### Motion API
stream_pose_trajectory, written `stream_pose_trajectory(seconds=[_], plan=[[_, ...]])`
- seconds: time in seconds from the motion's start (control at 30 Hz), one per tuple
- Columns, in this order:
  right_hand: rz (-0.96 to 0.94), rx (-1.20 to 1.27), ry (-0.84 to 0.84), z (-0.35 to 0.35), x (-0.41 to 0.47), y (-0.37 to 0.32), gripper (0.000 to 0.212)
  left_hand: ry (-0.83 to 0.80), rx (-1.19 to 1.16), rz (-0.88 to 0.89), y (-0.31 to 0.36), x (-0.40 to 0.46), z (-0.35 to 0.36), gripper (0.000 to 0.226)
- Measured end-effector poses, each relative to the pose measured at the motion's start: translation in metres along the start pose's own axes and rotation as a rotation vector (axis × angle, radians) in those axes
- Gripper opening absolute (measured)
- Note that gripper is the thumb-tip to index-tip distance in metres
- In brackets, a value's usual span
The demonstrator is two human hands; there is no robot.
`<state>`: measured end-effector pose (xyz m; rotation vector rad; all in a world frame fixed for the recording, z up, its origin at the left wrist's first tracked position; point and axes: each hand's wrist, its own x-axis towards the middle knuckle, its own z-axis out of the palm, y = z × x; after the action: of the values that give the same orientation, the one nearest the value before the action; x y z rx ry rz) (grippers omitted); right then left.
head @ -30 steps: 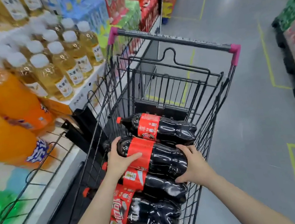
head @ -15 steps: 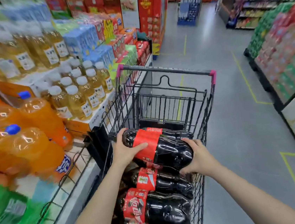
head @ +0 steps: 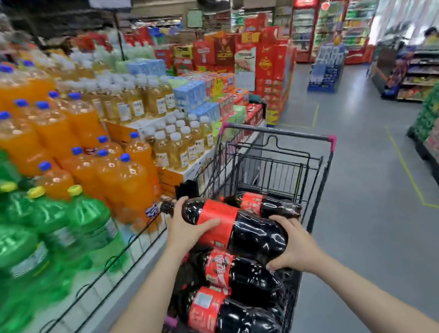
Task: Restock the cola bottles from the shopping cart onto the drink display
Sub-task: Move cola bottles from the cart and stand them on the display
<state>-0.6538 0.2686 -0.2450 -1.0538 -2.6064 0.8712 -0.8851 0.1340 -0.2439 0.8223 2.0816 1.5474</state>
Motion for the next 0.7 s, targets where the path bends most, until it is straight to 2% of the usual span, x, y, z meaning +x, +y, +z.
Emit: stream_pose_trajectory(seconds=[0.13,0.27,0.37,0.6,0.7], plan=[[-0.068,0.003,-0.02,0.015,-0.051,-0.029,0.11,0.047,0.018,-0.004,-0.002,-0.064,-0.039,0.101],[-0.103,0.032,-0.061,0.031,-0.099,-0.062,0.11,0.109,0.05,-0.068,-0.003,-0.124,-0.081,0.111],[-0.121,0.037,-0.071,0.047,-0.133,-0.088,0.111,0.151,0.059,-0.107,-0.013,-0.156,-0.112,0.102],[-0.106,0.083,-0.008,0.102,-0.23,-0.148,0.108,0.117,0.178,-0.061,-0.018,-0.245,-0.191,0.092],[-0.125,0.092,0.012,0.124,-0.279,-0.177,0.104,0.076,0.188,-0.052,-0.026,-0.287,-0.226,0.106]])
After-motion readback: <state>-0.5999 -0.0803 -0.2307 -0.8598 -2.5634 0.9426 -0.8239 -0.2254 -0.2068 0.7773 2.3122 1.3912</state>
